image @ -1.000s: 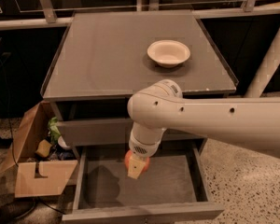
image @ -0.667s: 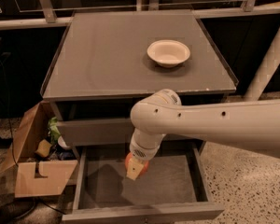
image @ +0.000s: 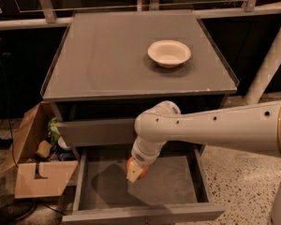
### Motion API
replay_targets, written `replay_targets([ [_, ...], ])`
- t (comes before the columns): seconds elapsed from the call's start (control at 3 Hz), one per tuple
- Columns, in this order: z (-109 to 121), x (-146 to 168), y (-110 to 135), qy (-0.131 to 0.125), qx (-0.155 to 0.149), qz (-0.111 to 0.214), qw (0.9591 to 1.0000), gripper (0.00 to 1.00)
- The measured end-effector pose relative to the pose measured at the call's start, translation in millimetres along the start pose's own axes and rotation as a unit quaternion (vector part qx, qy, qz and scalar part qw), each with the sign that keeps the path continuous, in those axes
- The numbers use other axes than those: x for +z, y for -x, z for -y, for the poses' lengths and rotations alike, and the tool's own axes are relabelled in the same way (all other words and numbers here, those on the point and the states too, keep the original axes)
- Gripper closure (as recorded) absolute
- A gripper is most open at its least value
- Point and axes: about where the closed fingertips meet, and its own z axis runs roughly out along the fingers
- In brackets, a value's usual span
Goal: Place apple into middle drawer
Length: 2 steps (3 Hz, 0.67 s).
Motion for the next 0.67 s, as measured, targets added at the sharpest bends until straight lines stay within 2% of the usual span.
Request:
replay_targets([
  [0.33, -1, 6, -1, 0.011, 0.001, -0.002, 0.9999, 1.0],
  [0.67, -5, 44, -7, 0.035, 0.016, -0.018, 0.9991, 1.0],
])
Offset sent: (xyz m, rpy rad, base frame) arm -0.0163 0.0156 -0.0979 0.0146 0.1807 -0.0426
